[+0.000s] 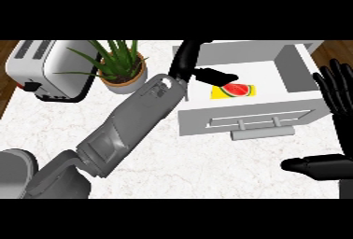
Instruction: Pick up the cup, place it into the drawer and close the drawer
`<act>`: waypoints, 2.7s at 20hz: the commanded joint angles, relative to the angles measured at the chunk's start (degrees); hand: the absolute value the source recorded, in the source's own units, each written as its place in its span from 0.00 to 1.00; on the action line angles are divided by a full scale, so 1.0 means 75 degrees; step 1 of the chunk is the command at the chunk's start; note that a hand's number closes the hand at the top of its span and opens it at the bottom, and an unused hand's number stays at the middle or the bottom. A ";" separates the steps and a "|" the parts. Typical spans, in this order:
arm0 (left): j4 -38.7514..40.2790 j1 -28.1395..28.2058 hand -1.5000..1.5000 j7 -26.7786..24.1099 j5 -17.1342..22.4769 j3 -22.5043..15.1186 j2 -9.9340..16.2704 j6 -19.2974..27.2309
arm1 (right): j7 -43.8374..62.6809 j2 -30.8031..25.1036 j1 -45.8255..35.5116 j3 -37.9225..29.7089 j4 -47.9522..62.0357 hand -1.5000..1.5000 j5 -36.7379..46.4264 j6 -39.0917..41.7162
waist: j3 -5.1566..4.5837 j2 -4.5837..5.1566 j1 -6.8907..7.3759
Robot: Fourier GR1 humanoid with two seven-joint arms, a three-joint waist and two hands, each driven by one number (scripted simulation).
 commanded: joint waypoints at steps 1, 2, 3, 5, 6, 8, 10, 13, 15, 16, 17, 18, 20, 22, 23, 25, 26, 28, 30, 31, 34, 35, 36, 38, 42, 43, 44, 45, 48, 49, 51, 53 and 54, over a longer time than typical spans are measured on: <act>-0.0273 0.0359 0.00 -0.0645 0.0251 -0.0149 0.0000 0.0298 | 0.0365 0.0048 0.0111 -0.0052 -0.0329 0.00 -0.0639 0.0224 | -0.0006 -0.0018 0.0011; -0.0272 -0.0154 0.00 -0.0436 0.0360 0.0076 0.0000 0.0197 | 0.0594 0.0186 -0.0042 -0.0018 -0.0373 0.00 -0.1014 0.0229 | -0.0007 -0.0026 0.0021; -0.0355 -0.0009 0.00 -0.0698 0.0431 0.0100 0.0000 0.0392 | 0.0344 0.0031 -0.0145 -0.0130 0.0028 0.00 -0.1282 0.0550 | -0.0002 -0.0010 0.0067; -0.0491 -0.0198 0.00 -0.0748 0.0544 0.0150 0.0000 0.0330 | 0.0784 -0.0047 -0.0249 -0.0128 -0.0415 0.00 -0.1681 0.0604 | -0.0008 -0.0044 0.0108; -0.0683 -0.0067 0.00 -0.0787 0.0703 0.0075 0.0000 0.0481 | 0.0579 -0.0166 0.0117 -0.0141 -0.0290 1.00 -0.1843 0.0996 | -0.0003 -0.0041 0.0065; -0.0768 -0.0205 0.00 -0.0914 0.0751 0.0354 0.0000 0.0144 | 0.0582 -0.0283 -0.0157 -0.0227 -0.0224 1.00 -0.1682 0.0875 | -0.0007 -0.0084 0.0352; -0.0912 -0.0154 0.00 -0.0879 0.0895 0.0288 0.0000 0.0456 | 0.0488 -0.0247 0.0339 0.0094 -0.0763 1.00 -0.1226 0.0981 | -0.0007 -0.0093 0.0302; -0.1192 -0.0136 0.00 -0.0765 0.0753 0.0637 0.0066 0.0398 | 0.0289 -0.0906 0.0652 0.0045 -0.0859 1.00 -0.0550 0.1485 | -0.0011 -0.0166 0.0586; -0.1345 -0.0312 0.00 -0.0146 0.0768 0.0697 0.0091 0.0594 | 0.0329 -0.1023 0.0799 0.0170 -0.0949 1.00 -0.0381 0.1673 | -0.0009 -0.0179 0.0625; -0.1050 -0.0085 0.00 -0.0710 0.0811 0.1017 0.0407 0.0094 | 0.0466 -0.0860 0.0996 0.0310 -0.1306 1.00 -0.0378 0.1593 | -0.0011 -0.0140 0.0545; -0.1575 0.0115 0.00 -0.0522 0.0849 0.0943 0.0738 -0.0110 | 0.0622 -0.1125 0.0748 0.0291 -0.1013 1.00 -0.0193 0.1675 | -0.0015 -0.0170 0.0696; -0.1839 0.0210 0.00 -0.0288 0.0856 0.0991 0.0721 0.0219 | 0.0287 -0.1007 0.1200 0.0376 -0.1222 1.00 0.0246 0.1656 | -0.0012 -0.0196 0.0704; -0.2123 0.0263 0.00 0.0008 0.0761 0.1094 0.0952 0.0243 | 0.0543 -0.0968 0.0696 0.0471 -0.1185 1.00 0.0555 0.1372 | -0.0012 -0.0182 0.0726; -0.2308 0.0918 0.00 -0.0266 0.0788 0.1141 0.1415 -0.0242 | 0.0589 -0.0750 0.0727 0.0885 -0.1215 1.00 0.1404 0.1015 | -0.0016 -0.0173 0.0775; -0.2577 0.0518 0.00 0.0239 0.0736 0.1235 0.1422 0.0044 | 0.0691 -0.0752 0.0571 0.1063 -0.1065 1.00 0.1532 0.1066 | -0.0012 -0.0178 0.0768; -0.3055 0.1213 0.00 0.0078 0.0885 0.1388 0.1824 -0.0233 | 0.0710 -0.0586 0.0651 0.1318 -0.1151 1.00 0.2241 0.0703 | -0.0016 -0.0187 0.0835; -0.3262 0.1228 0.00 0.0154 0.0734 0.1372 0.1926 -0.0215 | 0.0376 -0.0666 0.0364 0.1083 -0.0383 1.00 0.2315 0.0687 | -0.0010 -0.0168 0.0829; -0.3977 0.1948 0.00 0.0235 0.0728 0.1374 0.2170 0.0000 | 0.0343 -0.0372 0.0726 0.1530 -0.0673 1.00 0.2943 0.0341 | -0.0011 -0.0195 0.0863; -0.4352 0.2148 0.00 0.0402 0.0697 0.1459 0.2376 -0.0116 | 0.0450 -0.0436 -0.0063 0.1700 -0.0159 1.00 0.3359 0.0234 | -0.0012 -0.0170 0.0881; -0.4621 0.2339 0.00 0.0472 0.0698 0.1550 0.2487 -0.0046 | 0.0135 -0.0543 -0.0011 0.1655 0.0142 1.00 0.3498 0.0263 | -0.0010 -0.0170 0.0867; -0.5400 0.3241 0.00 0.0493 0.0797 0.1567 0.2893 -0.0379 | -0.0314 -0.0845 0.0013 0.1772 0.0478 1.00 0.4138 0.0171 | -0.0009 -0.0179 0.0902; -0.5143 0.3067 0.00 0.0393 0.0899 0.1800 0.2941 -0.0506 | -0.0090 -0.0614 -0.0185 0.2486 0.0691 1.00 0.4898 -0.0077 | -0.0013 -0.0151 0.0934; -0.5546 0.3161 0.00 0.0580 0.0820 0.1745 0.3061 -0.0391 | -0.0532 -0.0677 -0.0124 0.2517 0.1001 1.00 0.5172 -0.0269 | -0.0007 -0.0165 0.0934; -0.5940 0.3584 0.00 0.0589 0.0997 0.1853 0.3233 -0.0553 | -0.0535 -0.0945 -0.0409 0.2605 0.1619 1.00 0.5731 -0.0367 | -0.0010 -0.0161 0.1067; -0.6371 0.4630 0.00 0.0299 0.0934 0.1950 0.3676 -0.0842 | -0.0553 -0.0724 -0.0705 0.3395 0.2539 1.00 0.6969 -0.0990 | -0.0011 -0.0149 0.1031; -0.6663 0.4561 0.00 0.0479 0.0960 0.1976 0.3759 -0.0790 | -0.0666 -0.0718 -0.1281 0.3288 0.3352 1.00 0.7133 -0.1121 | -0.0005 -0.0133 0.1153; -0.6472 0.4702 0.00 0.0215 0.0991 0.2107 0.3679 -0.0998 | -0.0877 -0.0704 -0.1434 0.3331 0.3826 1.00 0.7331 -0.1318 | -0.0007 -0.0104 0.1036; -0.6510 0.4604 0.00 0.0465 0.0987 0.2119 0.3783 -0.1049 | -0.1090 -0.0581 -0.1590 0.3420 0.4383 1.00 0.7566 -0.1646 | -0.0002 -0.0098 0.1013; -0.7113 0.5390 0.00 0.0459 0.1064 0.2492 0.4311 -0.1296 | -0.1325 -0.0138 -0.2134 0.3382 0.5637 1.00 0.7734 -0.2108 | -0.0003 -0.0119 0.0991; -0.7047 0.5579 0.00 0.0315 0.1078 0.2579 0.4293 -0.1447 | -0.1444 -0.0150 -0.2401 0.3199 0.6162 1.00 0.7795 -0.2302 | -0.0003 -0.0106 0.0966; -0.7359 0.5586 0.00 0.0584 0.1044 0.2688 0.4427 -0.1420 | -0.1994 -0.0084 -0.2833 0.2782 0.7256 1.00 0.7650 -0.2783 | 0.0002 -0.0104 0.0962; -0.7715 0.6160 0.00 0.0472 0.1020 0.2733 0.4387 -0.1509 | -0.1952 0.0179 -0.3464 0.2658 0.8029 1.00 0.7747 -0.2937 | -0.0001 -0.0109 0.0946; -0.7255 0.5955 0.00 0.0244 0.0976 0.2829 0.4395 -0.1718 | -0.2136 0.0156 -0.3988 0.2443 0.8734 1.00 0.7677 -0.2986 | 0.0001 -0.0059 0.1008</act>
